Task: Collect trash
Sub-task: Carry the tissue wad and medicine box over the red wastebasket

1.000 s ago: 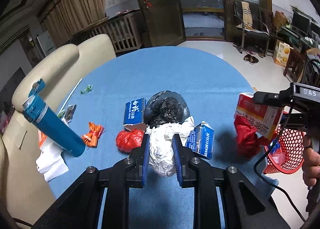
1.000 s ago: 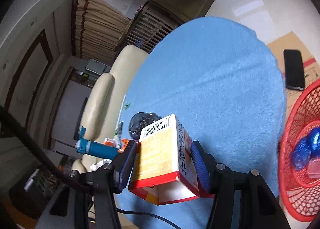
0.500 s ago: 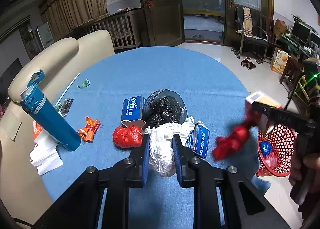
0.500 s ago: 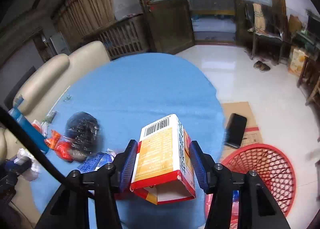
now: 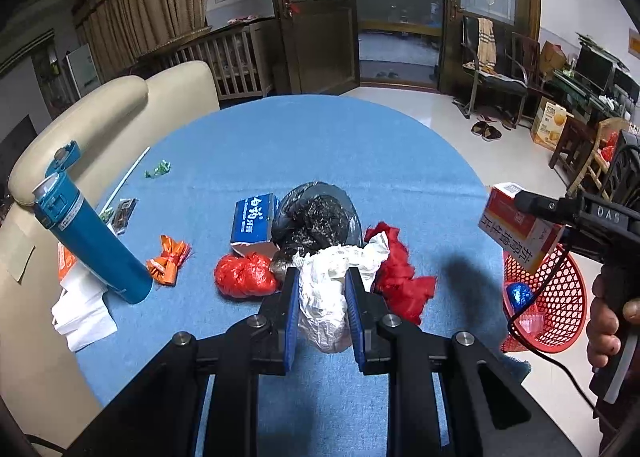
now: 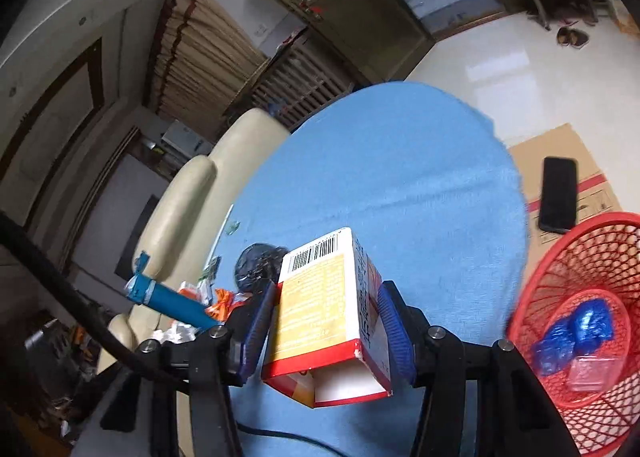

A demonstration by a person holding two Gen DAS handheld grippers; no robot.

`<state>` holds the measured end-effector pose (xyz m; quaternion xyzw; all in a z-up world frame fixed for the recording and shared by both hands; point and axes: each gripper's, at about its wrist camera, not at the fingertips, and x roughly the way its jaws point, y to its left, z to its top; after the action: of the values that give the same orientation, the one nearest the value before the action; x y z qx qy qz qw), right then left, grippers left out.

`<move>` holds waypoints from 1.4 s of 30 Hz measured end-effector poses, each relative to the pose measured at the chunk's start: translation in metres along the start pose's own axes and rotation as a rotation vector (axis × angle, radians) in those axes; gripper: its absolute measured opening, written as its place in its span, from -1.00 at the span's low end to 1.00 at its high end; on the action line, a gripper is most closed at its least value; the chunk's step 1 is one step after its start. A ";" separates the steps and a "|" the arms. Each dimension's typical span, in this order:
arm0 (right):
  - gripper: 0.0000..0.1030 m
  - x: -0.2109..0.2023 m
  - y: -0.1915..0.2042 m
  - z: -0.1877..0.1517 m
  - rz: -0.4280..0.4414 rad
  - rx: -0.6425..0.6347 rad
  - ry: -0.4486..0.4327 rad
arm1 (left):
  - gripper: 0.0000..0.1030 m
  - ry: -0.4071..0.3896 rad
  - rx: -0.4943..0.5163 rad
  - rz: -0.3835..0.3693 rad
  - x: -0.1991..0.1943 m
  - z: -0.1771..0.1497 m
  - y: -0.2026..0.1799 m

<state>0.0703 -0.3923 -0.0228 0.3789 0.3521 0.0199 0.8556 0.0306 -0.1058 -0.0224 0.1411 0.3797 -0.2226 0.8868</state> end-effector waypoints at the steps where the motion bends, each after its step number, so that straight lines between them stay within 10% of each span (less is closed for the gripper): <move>1: 0.09 -0.005 -0.002 0.000 -0.017 -0.017 -0.013 | -0.54 -0.003 0.003 -0.005 -0.001 0.000 0.000; 13: 0.09 -0.082 0.001 0.001 -0.057 -0.160 -0.133 | -0.54 -0.049 0.108 -0.215 -0.019 0.014 -0.046; 42: 0.14 -0.206 -0.102 0.001 -0.159 0.032 -0.304 | -0.54 -0.053 0.477 -0.143 -0.020 0.030 -0.212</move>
<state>-0.1080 -0.5275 0.0309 0.3624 0.2475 -0.1109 0.8917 -0.0694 -0.2949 -0.0050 0.3132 0.3019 -0.3719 0.8200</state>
